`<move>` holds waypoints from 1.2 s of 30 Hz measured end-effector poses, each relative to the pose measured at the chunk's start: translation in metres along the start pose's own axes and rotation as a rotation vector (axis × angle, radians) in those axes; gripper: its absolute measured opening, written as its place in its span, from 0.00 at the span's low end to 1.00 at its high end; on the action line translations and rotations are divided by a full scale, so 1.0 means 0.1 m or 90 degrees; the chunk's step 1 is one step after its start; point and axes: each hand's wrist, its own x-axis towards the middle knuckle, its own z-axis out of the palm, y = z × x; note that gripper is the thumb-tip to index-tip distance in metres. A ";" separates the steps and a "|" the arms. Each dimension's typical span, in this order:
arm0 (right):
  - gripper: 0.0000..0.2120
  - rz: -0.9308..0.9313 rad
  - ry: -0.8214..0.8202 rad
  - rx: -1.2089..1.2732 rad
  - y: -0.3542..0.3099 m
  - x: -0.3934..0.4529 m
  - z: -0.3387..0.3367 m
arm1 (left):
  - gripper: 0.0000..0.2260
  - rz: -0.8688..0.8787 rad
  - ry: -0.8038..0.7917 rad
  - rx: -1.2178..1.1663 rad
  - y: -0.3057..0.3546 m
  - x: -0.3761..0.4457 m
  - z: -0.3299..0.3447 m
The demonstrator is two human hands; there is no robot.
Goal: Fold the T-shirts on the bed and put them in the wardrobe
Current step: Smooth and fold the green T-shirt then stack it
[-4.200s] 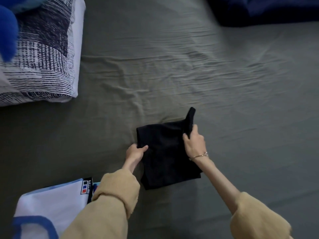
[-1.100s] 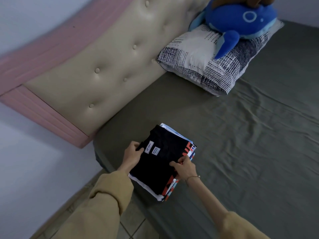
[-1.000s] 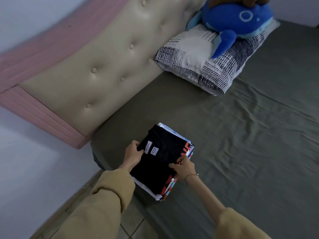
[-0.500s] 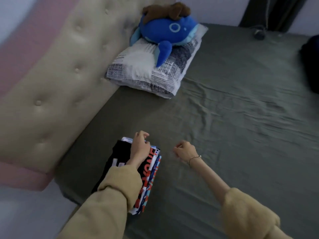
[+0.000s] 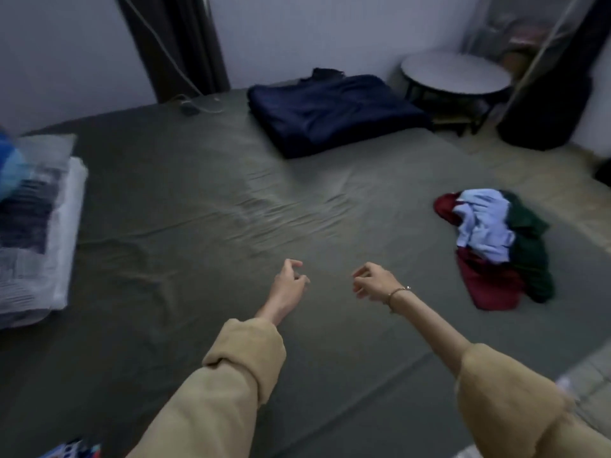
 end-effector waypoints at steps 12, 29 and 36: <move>0.03 0.138 0.195 0.072 1.88 0.52 -2.20 | 0.10 0.059 -0.197 0.059 1.40 0.94 2.57; 0.17 0.262 0.216 0.123 3.58 2.06 -3.36 | 0.11 0.061 -0.269 0.222 1.60 2.28 4.90; 0.14 0.315 0.419 0.305 3.64 2.07 -3.72 | 0.06 0.028 -0.255 0.201 1.67 2.40 5.03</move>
